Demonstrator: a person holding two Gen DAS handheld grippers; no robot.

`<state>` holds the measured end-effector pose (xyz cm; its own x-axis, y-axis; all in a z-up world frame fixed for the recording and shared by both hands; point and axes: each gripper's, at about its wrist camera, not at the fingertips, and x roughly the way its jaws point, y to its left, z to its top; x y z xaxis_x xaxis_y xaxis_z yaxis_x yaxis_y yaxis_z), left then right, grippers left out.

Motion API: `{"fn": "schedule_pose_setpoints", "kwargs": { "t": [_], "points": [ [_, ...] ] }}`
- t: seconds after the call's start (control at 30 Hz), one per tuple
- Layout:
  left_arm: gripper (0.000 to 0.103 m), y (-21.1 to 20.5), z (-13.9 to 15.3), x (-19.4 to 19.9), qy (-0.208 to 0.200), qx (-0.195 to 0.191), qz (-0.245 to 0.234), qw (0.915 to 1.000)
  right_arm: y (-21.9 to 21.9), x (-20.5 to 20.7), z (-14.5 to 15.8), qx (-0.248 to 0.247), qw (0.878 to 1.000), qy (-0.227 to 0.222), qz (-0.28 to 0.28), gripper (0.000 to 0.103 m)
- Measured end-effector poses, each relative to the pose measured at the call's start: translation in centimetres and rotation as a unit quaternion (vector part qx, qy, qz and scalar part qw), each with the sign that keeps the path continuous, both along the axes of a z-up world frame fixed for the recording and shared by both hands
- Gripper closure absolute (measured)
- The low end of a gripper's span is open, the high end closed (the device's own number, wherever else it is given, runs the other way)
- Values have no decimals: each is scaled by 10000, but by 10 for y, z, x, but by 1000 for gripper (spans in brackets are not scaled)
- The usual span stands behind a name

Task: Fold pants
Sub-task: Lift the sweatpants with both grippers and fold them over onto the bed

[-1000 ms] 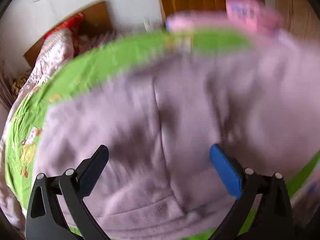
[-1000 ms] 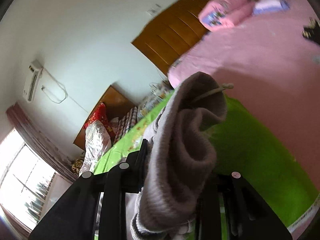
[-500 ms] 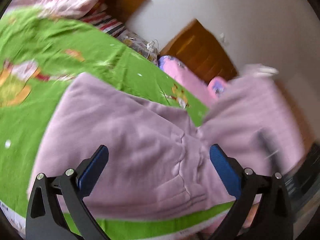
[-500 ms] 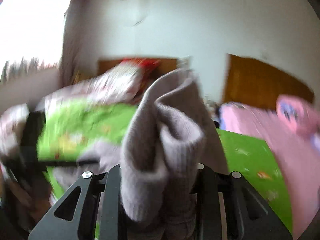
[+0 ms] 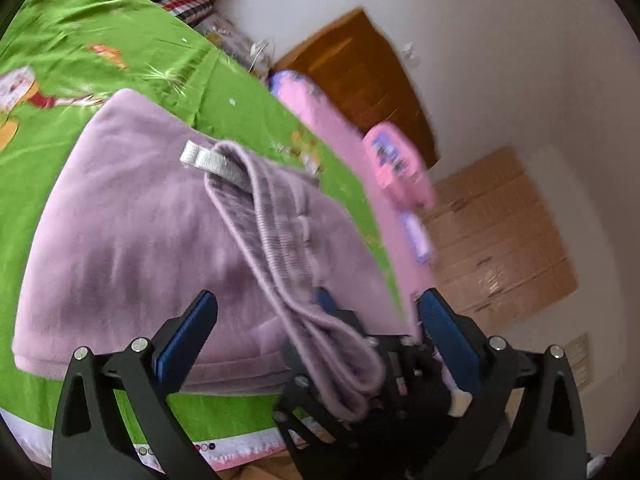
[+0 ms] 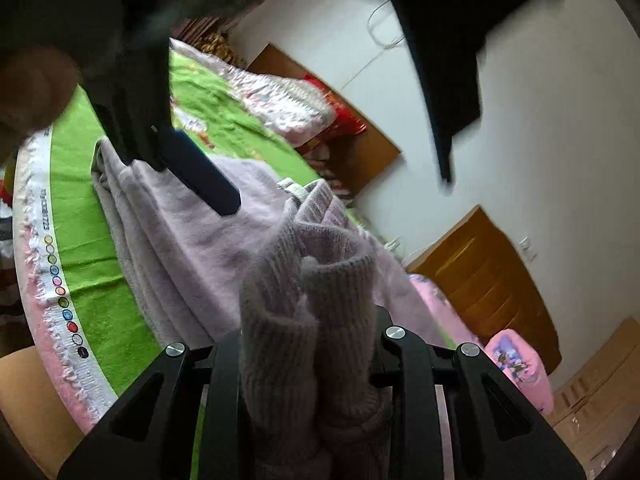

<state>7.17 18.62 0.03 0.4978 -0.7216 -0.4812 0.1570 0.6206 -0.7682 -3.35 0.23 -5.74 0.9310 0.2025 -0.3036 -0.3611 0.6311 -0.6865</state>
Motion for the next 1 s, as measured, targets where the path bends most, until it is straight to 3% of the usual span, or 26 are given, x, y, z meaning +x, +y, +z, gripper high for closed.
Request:
{"fn": "schedule_pose_setpoints", "kwargs": {
  "t": [0.1,0.2,0.27,0.33,0.47,0.53,0.63,0.77,0.9,1.0],
  "points": [
    [2,-31,-3,20,275,160,-508,9982,-5,-1,3,70,9999,-154,-10,78],
    [2,-54,-9,43,497,452,-688,9954,-9,-3,5,273,9996,-33,-24,76],
    [2,-72,-14,55,597,674,-908,9918,-9,-6,4,111,9999,-20,119,68],
    [2,-78,-24,62,749,738,-949,9899,-19,-8,5,103,9996,170,197,50],
    [2,-76,-37,62,777,650,-928,9905,-57,-27,13,235,9981,304,477,45],
    [2,-72,-39,60,739,523,-894,9919,-84,-35,17,549,9957,508,545,45],
    [2,-66,-43,61,705,406,-820,9933,-141,-49,22,1398,9834,1011,564,44],
    [2,-70,-42,60,730,588,-670,9933,-176,-44,19,2162,9639,1520,334,40],
    [2,-67,-34,42,789,554,-60,9953,-138,-37,15,1563,9816,1005,435,47],
    [2,-57,-16,7,508,602,163,9968,-134,-28,27,1775,9783,944,511,47]
  ]
}}
